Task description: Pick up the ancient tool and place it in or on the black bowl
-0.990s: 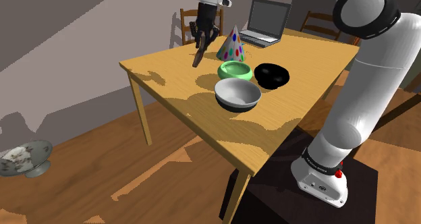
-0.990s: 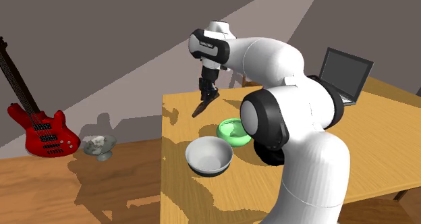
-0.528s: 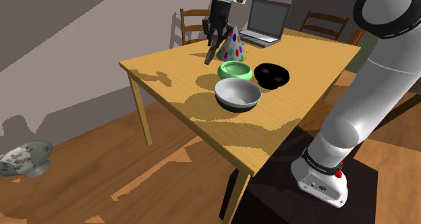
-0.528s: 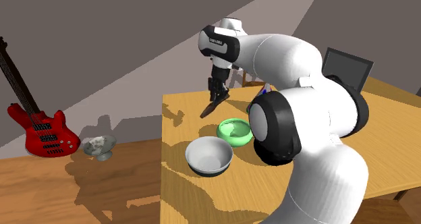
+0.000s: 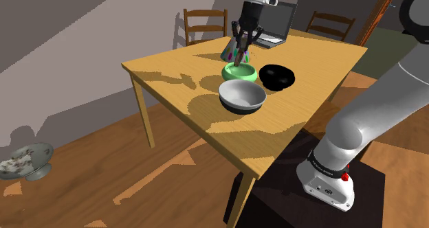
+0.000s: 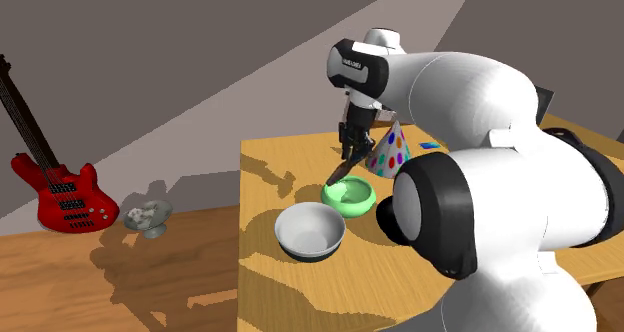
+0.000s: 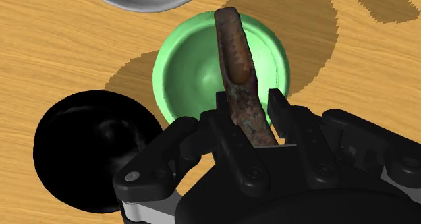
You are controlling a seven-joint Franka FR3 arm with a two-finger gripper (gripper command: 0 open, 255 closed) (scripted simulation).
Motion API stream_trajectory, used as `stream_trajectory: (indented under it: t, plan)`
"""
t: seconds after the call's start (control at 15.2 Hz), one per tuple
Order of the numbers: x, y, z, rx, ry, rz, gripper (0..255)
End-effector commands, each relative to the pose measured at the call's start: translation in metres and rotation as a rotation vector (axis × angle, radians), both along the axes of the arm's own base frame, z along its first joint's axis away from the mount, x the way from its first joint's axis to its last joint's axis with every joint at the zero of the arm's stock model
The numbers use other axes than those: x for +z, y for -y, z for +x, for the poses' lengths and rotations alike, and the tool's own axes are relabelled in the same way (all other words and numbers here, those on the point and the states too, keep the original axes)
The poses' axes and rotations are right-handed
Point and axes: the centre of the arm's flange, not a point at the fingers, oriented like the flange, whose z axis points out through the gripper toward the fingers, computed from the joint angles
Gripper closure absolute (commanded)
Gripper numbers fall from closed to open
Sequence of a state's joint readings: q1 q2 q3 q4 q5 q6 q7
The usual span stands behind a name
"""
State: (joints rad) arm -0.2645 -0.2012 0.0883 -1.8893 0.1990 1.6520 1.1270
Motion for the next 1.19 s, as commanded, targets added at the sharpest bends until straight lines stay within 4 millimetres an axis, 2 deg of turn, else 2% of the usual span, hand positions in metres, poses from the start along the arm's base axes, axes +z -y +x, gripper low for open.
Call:
stream_trajectory:
  t: [0.0, 0.86, 1.12]
  plan:
    - [0.001, 0.016, -0.019, 0.001, 0.0, 0.0, 255]
    - [0.004, 0.132, -0.153, 0.001, 0.0, 0.0, 255]
    - [-0.017, 0.132, -0.153, 0.001, 0.0, 0.0, 255]
